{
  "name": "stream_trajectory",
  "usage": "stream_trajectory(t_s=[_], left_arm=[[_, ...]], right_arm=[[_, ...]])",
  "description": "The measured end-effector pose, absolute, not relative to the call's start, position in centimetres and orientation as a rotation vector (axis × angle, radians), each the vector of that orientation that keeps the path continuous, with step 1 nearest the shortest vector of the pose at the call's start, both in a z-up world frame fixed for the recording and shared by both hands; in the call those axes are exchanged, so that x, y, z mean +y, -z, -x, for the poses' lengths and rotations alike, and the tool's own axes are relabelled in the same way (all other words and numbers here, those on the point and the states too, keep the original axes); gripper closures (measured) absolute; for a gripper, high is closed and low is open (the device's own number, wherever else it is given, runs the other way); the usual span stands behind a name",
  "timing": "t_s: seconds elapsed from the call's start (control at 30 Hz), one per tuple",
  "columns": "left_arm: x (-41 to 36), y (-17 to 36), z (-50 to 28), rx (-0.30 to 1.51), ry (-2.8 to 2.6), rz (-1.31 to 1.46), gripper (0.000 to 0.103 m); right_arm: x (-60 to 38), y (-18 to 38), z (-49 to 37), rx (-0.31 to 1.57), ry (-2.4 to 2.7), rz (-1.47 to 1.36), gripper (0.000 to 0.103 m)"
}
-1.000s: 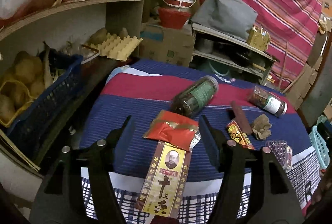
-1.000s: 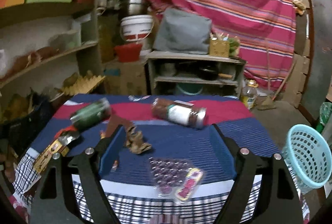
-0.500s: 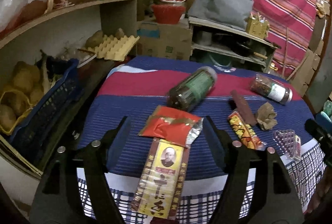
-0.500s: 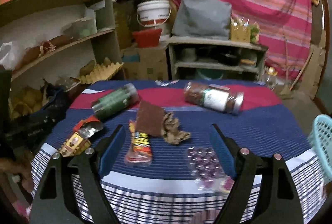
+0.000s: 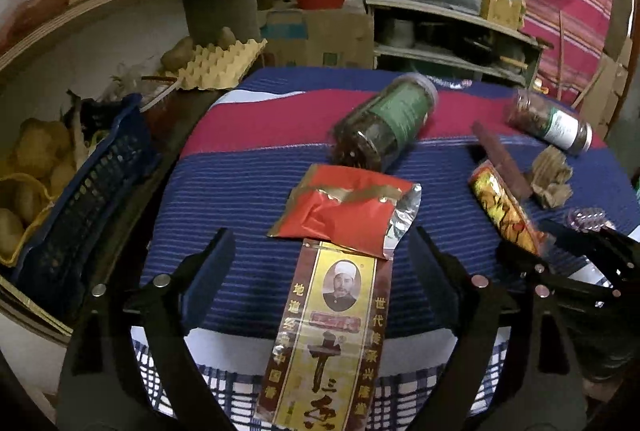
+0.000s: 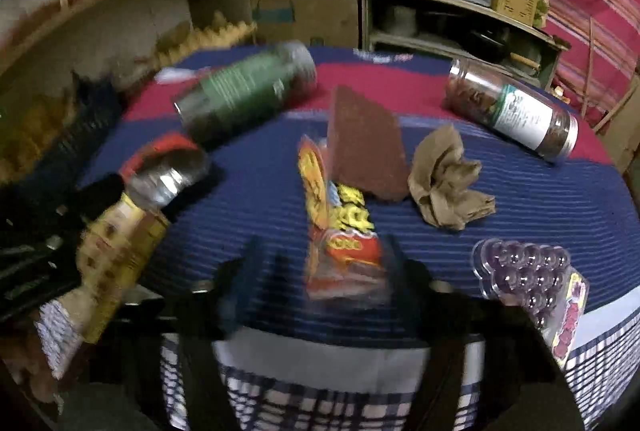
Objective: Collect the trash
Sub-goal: 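Grasp the red foil packet with the left tool while the right tool grasps the orange snack wrapper, then carry the foil packet and snack wrapper to the basket and release both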
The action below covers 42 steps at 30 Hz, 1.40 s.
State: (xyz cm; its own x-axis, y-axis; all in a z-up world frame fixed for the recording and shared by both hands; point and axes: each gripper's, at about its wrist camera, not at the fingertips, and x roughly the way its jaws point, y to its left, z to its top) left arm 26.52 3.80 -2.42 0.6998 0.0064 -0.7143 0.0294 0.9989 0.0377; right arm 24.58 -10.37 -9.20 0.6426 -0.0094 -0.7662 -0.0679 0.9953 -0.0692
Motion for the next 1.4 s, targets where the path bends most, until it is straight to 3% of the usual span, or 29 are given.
stream_trajectory(t_s=[0.27,0.33,0.4,0.47,0.57,0.77,0.97,1.4], left_arm=[[2.8,3.3,-27.9,0.802,0.010,-0.083,0.017],[3.0,3.4,-28.2,0.813,0.008,-0.078,0.033],[3.5,3.3,-28.4,0.824,0.024,-0.042,0.064],[3.9,2.9,-28.2,0.817,0.039,-0.017,0.084],[4.1,2.1,-27.3,0.785,0.037,-0.012,0.096],[3.2,-1.7,-22.7,0.680,0.091,0.009,0.103],[-1.1,-4.3,-20.5,0.608,0.186,0.018,0.103],[-26.9,-7.7,-18.4,0.575,0.566,-0.062,0.103]], right_arm=[[-12.0,8.3,-24.2,0.876,-0.110,0.023,0.073],[-12.3,7.6,-23.8,0.867,-0.120,0.022,0.073],[-12.6,6.9,-23.3,0.854,-0.127,0.017,0.073],[-13.1,6.2,-22.9,0.836,-0.135,-0.001,0.073],[-14.0,5.2,-22.1,0.813,-0.155,-0.029,0.076],[-17.2,1.9,-17.9,0.709,-0.180,-0.102,0.082],[-22.4,-1.2,-14.5,0.596,-0.188,-0.179,0.086],[-48.4,-6.5,-2.8,0.319,0.398,-0.358,0.085]])
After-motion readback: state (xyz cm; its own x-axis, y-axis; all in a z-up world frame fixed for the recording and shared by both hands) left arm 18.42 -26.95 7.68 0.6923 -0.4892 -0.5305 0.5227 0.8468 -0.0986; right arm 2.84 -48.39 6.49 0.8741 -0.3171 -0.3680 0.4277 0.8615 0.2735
